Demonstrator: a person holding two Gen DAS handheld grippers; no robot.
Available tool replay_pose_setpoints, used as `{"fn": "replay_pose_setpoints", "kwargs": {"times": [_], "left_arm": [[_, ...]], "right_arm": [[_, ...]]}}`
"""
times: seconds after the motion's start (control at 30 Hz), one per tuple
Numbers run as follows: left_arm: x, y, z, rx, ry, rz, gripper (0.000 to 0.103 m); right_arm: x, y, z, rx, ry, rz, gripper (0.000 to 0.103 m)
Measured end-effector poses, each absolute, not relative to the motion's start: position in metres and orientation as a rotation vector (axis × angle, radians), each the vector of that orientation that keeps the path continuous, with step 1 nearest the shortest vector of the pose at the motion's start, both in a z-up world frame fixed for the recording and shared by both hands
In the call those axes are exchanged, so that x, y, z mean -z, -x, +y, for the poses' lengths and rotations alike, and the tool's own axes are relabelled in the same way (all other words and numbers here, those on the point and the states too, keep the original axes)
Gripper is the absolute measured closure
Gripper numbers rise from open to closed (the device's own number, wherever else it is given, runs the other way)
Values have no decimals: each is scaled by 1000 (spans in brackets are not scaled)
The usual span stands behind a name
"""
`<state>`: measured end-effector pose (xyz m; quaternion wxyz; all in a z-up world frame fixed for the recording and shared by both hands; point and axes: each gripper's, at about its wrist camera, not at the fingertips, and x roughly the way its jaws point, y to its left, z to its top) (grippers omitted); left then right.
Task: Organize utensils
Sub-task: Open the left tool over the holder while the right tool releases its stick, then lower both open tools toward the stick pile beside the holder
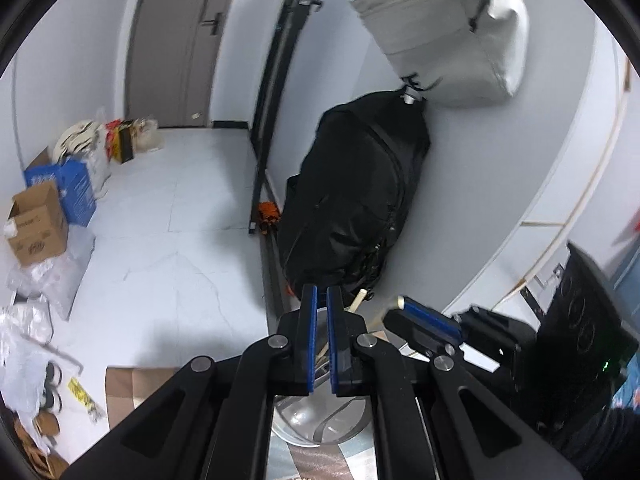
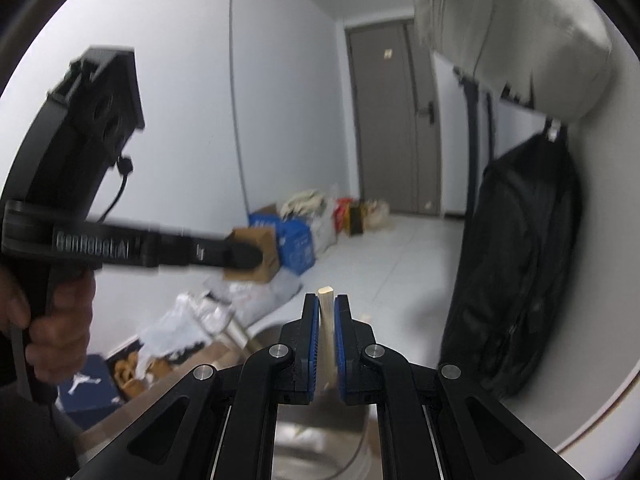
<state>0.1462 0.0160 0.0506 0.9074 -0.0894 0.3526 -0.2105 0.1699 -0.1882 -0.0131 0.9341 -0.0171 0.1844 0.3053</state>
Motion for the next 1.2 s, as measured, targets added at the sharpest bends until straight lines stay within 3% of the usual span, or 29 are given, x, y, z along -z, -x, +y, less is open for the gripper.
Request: {"fn": "replay_pose_setpoints", "kwargs": {"times": [0.07, 0.1, 0.13, 0.17, 0.23, 0.37, 0.5, 0.73, 1.2], "left_arm": [[-53, -141, 22, 403, 201, 731, 100], [-52, -139, 24, 390, 199, 729, 94], [-52, -134, 27, 369, 199, 721, 85], [-53, -128, 30, 346, 202, 710, 80], [-52, -118, 33, 309, 206, 691, 59], [-50, -97, 35, 264, 209, 675, 55], [-44, -78, 33, 227, 226, 663, 38], [-30, -57, 30, 156, 207, 693, 31], [24, -25, 35, 37, 166, 782, 19]], "right_arm": [[12, -169, -194, -622, 5, 395, 91], [11, -167, -199, -619, -19, 400, 81], [10, -165, -203, -611, -37, 401, 61], [9, -162, -205, -607, -51, 398, 51], [6, -153, -212, -606, -71, 391, 48], [2, -137, -219, -579, -90, 383, 37], [2, -118, -226, -536, -108, 393, 18], [2, -82, -224, -475, -97, 400, 2], [51, -50, -208, -472, -92, 608, 0]]}}
